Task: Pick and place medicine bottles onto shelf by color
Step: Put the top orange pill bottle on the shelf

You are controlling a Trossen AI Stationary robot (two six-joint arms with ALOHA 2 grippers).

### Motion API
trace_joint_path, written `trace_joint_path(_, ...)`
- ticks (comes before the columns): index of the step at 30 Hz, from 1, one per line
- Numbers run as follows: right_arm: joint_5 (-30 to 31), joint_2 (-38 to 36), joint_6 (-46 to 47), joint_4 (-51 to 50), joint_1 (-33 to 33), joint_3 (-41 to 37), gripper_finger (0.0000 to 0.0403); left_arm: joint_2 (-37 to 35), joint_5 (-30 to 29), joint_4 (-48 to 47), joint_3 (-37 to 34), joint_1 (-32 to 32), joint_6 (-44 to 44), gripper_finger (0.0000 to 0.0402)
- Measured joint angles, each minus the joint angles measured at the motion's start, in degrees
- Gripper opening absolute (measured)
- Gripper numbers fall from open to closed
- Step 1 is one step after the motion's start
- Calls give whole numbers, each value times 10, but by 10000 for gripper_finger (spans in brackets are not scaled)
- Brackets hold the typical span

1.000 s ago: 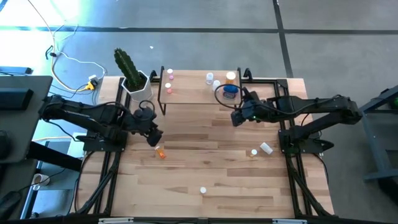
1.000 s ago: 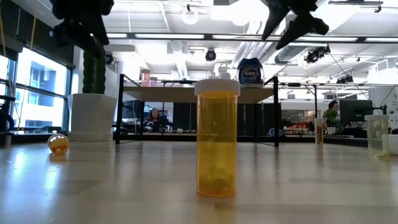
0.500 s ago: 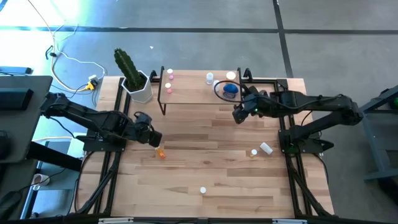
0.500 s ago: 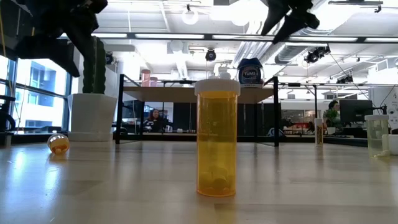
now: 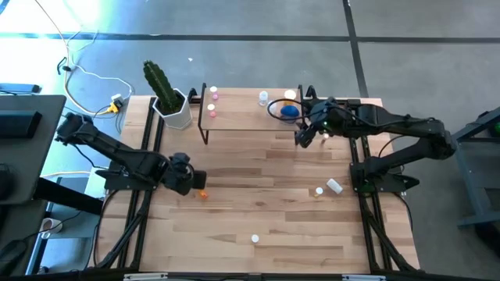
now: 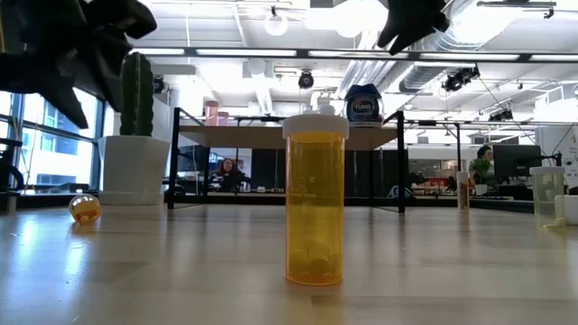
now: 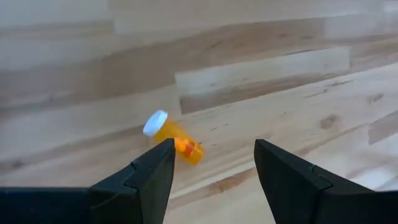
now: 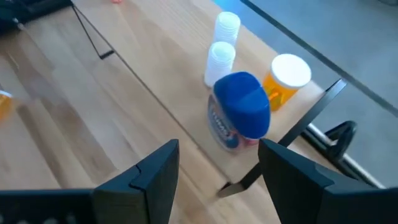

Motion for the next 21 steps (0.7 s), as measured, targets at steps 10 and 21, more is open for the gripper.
trace_joint_path(10, -27, 0, -93, -3, -39, 0, 211, 93, 34, 37, 0, -26, -103, 209)
trace_joint_path(21, -36, 0, -129, -1, -64, 0, 211, 181, 37, 104, 1, -31, -157, 209)
